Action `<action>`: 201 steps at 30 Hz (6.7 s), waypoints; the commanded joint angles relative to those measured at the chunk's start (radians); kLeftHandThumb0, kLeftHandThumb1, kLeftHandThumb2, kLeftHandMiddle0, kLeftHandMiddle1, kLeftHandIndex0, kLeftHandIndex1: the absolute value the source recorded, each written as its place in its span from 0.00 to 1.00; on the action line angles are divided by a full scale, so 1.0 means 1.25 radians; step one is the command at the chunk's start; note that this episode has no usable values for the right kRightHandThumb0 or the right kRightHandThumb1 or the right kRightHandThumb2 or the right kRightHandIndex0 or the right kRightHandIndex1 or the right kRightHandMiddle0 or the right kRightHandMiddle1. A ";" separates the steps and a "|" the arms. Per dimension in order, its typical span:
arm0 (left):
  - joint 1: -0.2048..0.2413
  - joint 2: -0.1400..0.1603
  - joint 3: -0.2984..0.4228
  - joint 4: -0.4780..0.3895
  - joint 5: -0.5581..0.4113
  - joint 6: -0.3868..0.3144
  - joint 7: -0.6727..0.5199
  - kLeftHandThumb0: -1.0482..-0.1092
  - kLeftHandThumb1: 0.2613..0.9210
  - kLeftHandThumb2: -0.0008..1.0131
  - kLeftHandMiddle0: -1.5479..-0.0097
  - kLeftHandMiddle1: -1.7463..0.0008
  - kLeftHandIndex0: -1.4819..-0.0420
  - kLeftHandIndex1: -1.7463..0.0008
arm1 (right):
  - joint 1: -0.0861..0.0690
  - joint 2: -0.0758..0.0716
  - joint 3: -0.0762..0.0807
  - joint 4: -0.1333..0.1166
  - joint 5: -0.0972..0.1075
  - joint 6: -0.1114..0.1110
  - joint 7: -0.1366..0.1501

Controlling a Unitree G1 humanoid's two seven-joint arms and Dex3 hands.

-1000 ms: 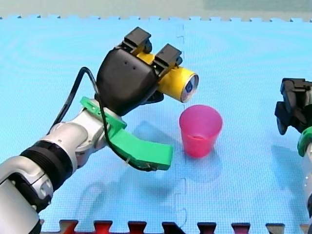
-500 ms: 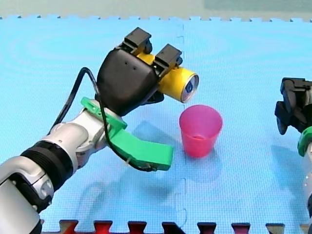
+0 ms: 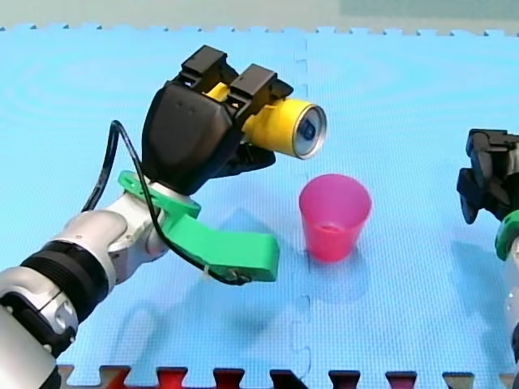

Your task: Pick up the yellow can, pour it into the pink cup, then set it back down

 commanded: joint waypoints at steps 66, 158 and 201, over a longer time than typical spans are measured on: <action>0.342 -0.079 0.598 0.093 -0.585 -0.312 -0.625 0.71 0.92 0.00 0.19 1.00 0.24 1.00 | 0.019 -0.047 -0.005 -0.010 0.007 0.007 0.024; 0.407 0.032 0.484 0.064 -0.399 -0.339 -0.428 0.00 0.70 0.01 0.86 0.99 0.90 0.99 | 0.010 -0.047 -0.005 -0.010 0.008 0.026 0.029; 0.459 0.038 0.642 -0.274 -0.837 -0.390 -0.966 0.00 0.97 0.04 0.82 0.99 0.84 0.99 | 0.008 -0.045 0.004 -0.004 -0.011 0.027 0.011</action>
